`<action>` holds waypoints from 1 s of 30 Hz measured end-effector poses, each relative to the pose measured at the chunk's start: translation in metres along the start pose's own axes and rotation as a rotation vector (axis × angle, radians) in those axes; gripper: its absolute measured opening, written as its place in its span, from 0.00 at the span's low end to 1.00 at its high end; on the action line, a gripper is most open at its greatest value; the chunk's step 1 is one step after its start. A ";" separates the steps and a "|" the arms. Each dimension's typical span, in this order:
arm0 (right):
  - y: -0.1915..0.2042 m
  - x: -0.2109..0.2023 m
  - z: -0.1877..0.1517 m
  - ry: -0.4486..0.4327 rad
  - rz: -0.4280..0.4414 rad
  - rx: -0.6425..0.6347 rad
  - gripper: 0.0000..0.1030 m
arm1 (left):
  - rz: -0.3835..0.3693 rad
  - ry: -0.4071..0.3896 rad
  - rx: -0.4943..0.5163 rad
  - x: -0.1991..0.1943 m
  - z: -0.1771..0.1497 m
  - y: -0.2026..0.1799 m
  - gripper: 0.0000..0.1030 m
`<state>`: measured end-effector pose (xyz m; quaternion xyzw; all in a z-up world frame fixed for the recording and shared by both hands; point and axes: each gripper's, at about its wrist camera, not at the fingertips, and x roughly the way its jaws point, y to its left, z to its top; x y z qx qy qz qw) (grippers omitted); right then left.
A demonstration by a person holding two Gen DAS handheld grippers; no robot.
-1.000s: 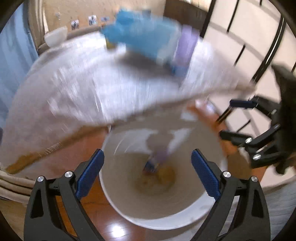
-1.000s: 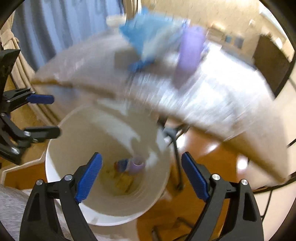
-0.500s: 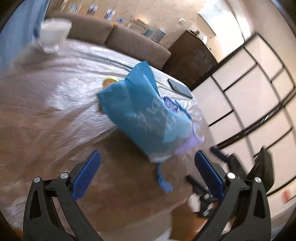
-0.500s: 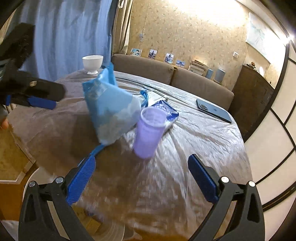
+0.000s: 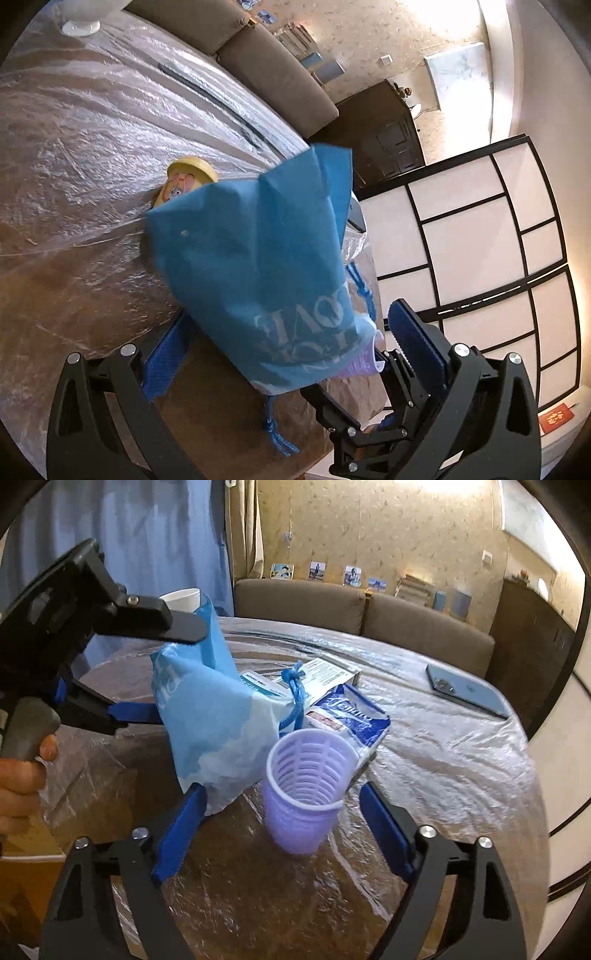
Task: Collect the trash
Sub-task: 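Grasp the blue printed bag with the left tool while the right tool grasps a lavender mesh cylinder, then carry the blue bag and lavender cylinder off the table over the white bin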
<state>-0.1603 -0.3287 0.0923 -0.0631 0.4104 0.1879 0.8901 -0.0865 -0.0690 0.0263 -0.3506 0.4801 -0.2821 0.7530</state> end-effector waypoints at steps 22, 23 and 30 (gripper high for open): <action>-0.030 -0.017 0.000 -0.048 0.155 0.167 0.42 | -0.036 -0.091 0.044 -0.031 0.000 0.014 0.50; -0.029 -0.019 0.000 -0.047 0.161 0.169 0.42 | -0.025 -0.093 0.053 -0.035 -0.001 0.015 0.50; -0.022 -0.026 -0.003 -0.037 0.183 0.182 0.42 | -0.030 -0.089 0.091 -0.046 -0.009 0.010 0.50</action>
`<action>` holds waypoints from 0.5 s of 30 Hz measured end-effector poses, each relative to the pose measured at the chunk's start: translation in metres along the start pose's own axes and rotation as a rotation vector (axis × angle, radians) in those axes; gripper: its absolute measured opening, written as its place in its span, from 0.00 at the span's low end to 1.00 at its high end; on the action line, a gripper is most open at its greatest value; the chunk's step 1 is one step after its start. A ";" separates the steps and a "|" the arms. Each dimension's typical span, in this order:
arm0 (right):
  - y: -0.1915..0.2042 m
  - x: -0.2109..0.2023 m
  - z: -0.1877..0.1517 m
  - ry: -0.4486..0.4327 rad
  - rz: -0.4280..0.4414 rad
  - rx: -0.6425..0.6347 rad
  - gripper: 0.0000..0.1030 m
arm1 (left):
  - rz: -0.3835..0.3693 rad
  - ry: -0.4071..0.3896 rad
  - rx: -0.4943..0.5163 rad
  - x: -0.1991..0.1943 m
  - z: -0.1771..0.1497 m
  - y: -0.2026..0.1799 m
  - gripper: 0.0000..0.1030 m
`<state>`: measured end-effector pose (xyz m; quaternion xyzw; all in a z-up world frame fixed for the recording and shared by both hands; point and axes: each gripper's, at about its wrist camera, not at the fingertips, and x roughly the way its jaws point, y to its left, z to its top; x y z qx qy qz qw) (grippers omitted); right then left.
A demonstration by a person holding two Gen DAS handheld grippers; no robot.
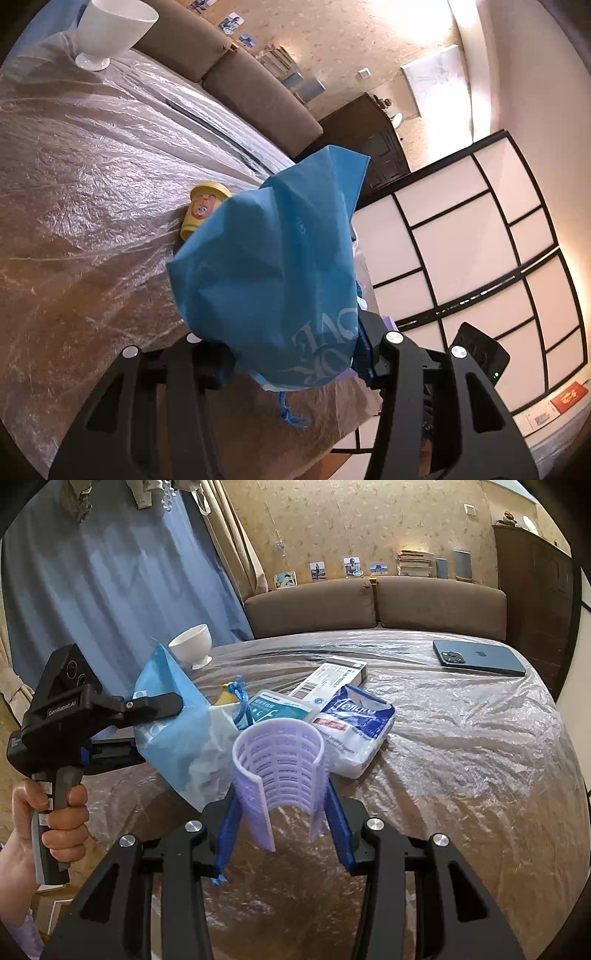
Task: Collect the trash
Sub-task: 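Carry the blue bag and lavender cylinder off the table over the white bin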
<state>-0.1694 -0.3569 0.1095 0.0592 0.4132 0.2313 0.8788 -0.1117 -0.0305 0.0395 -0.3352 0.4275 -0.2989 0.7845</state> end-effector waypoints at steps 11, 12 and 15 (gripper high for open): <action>0.012 -0.021 -0.009 -0.014 0.009 0.004 0.42 | 0.047 0.028 0.123 -0.027 -0.024 -0.009 0.50; 0.013 -0.021 -0.010 -0.014 0.007 0.003 0.42 | 0.050 0.030 0.129 -0.029 -0.027 -0.010 0.50; 0.018 -0.026 -0.015 -0.011 -0.002 -0.008 0.42 | 0.062 0.031 0.140 -0.033 -0.034 -0.012 0.50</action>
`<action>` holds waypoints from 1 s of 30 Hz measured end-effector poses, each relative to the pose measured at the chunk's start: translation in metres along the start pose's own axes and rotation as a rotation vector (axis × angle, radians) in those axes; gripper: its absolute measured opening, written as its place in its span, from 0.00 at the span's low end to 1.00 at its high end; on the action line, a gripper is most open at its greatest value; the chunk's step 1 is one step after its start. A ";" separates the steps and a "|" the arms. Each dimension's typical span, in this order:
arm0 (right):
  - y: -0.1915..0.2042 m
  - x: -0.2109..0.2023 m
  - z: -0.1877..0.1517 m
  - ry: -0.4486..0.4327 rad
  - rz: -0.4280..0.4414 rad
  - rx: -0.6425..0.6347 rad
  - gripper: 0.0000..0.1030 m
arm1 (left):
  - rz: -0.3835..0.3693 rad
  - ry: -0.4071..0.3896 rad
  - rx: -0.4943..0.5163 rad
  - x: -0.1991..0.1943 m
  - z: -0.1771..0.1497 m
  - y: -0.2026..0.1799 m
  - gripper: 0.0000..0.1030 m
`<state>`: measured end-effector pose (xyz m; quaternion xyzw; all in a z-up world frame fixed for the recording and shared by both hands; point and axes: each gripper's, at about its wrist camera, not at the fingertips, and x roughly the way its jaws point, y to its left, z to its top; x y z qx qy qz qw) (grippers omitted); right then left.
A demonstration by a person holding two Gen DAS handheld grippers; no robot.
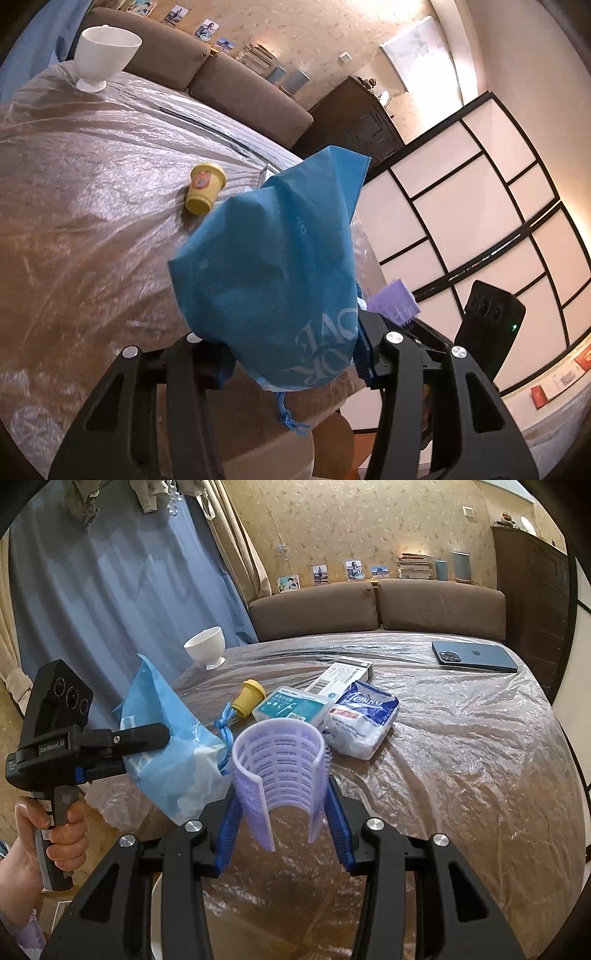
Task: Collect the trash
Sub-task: 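Carry the blue bag and lavender cylinder off the table over the white bin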
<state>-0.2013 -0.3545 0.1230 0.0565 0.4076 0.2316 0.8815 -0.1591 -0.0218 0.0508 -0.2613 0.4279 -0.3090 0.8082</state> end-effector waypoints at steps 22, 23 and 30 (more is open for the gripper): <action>0.037 -0.026 -0.037 0.042 -0.020 -0.066 0.42 | 0.185 0.015 0.160 -0.027 -0.046 -0.035 0.49; 0.038 -0.028 -0.038 0.042 -0.016 -0.066 0.42 | 0.186 0.018 0.169 -0.027 -0.048 -0.038 0.48; 0.046 -0.037 -0.042 0.039 -0.006 -0.080 0.42 | 0.163 0.048 0.213 -0.032 -0.060 -0.052 0.48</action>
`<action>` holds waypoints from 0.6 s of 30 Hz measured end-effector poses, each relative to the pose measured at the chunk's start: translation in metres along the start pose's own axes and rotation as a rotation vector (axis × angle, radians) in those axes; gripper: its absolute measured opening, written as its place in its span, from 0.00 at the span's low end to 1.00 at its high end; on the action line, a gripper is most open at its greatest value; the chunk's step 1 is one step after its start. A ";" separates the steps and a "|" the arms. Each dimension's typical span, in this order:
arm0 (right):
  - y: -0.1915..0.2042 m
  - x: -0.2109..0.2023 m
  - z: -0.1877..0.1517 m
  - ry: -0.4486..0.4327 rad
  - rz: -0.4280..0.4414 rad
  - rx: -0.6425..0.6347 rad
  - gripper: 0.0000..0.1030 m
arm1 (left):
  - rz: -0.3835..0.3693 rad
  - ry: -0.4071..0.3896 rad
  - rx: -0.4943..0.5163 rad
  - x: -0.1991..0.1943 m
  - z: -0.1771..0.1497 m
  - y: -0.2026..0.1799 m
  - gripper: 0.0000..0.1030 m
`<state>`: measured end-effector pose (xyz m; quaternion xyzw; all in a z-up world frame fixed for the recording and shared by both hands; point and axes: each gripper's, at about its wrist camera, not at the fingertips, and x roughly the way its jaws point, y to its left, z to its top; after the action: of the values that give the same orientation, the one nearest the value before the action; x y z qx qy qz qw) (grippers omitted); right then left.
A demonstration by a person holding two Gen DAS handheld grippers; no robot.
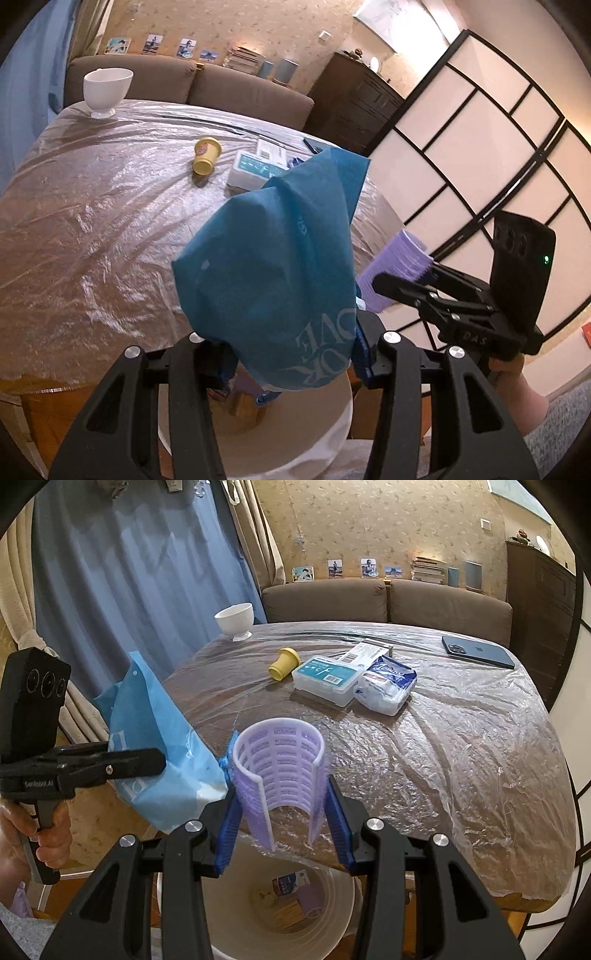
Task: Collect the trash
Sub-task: 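Carry the blue bag and lavender cylinder off the table over the white bin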
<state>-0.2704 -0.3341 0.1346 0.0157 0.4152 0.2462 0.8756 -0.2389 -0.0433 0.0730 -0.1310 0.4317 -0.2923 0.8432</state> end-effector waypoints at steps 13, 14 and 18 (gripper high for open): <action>0.018 -0.005 -0.016 0.047 0.029 -0.032 0.42 | 0.028 0.034 0.023 -0.006 -0.019 -0.009 0.48; 0.019 -0.004 -0.019 0.056 0.032 -0.034 0.42 | 0.037 0.042 0.026 -0.005 -0.022 -0.009 0.48; 0.021 0.000 -0.025 0.082 0.041 -0.034 0.42 | 0.067 0.062 0.045 -0.002 -0.030 -0.013 0.48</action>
<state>-0.2982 -0.3202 0.1231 -0.0010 0.4463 0.2714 0.8527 -0.2687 -0.0513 0.0625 -0.0885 0.4549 -0.2776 0.8415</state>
